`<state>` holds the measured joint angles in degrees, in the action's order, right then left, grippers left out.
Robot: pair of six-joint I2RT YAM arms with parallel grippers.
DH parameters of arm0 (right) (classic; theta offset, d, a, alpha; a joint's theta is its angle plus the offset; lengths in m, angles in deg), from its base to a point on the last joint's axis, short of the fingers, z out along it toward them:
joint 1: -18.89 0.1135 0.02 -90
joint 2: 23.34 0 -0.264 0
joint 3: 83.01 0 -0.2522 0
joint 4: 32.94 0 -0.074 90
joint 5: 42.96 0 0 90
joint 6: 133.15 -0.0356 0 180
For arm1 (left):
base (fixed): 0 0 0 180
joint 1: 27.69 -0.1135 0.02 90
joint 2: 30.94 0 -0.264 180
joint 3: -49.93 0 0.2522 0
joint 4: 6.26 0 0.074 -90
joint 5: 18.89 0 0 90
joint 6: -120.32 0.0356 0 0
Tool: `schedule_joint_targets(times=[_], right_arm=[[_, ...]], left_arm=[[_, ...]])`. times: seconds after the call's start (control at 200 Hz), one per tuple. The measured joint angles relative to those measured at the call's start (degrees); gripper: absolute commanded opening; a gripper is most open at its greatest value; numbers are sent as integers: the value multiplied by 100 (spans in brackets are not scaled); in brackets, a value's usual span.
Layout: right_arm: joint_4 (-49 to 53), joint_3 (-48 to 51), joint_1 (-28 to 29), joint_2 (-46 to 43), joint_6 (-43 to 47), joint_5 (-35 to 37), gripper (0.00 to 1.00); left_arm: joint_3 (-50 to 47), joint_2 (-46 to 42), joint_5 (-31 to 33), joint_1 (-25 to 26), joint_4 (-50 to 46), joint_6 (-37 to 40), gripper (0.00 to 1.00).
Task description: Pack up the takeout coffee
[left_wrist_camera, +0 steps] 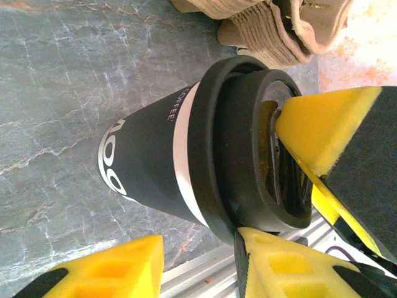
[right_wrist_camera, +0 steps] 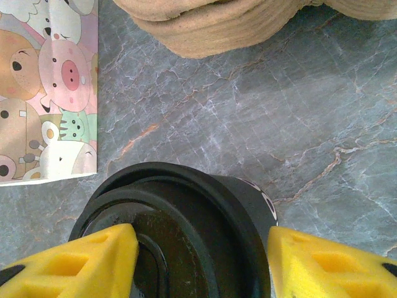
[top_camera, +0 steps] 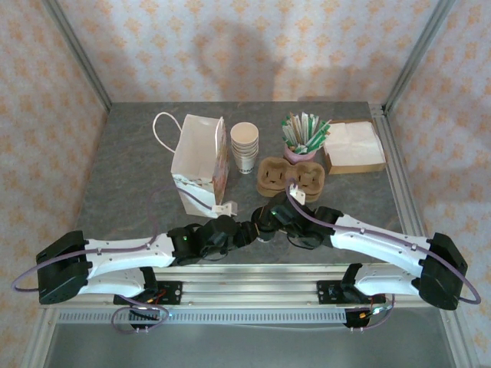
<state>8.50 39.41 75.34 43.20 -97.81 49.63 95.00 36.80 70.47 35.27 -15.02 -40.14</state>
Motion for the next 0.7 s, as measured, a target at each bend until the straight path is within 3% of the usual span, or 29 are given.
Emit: schedule_joint_targets(times=[0.415, 0.701], right_arm=[[-68, 2, 2, 33, -24, -72, 57], [-127, 2, 2, 66, -44, -74, 57]], left_arm=[[-914, -531, 463, -50, 562, -625, 37], [-1010, -907, 540, -50, 970, -734, 42]])
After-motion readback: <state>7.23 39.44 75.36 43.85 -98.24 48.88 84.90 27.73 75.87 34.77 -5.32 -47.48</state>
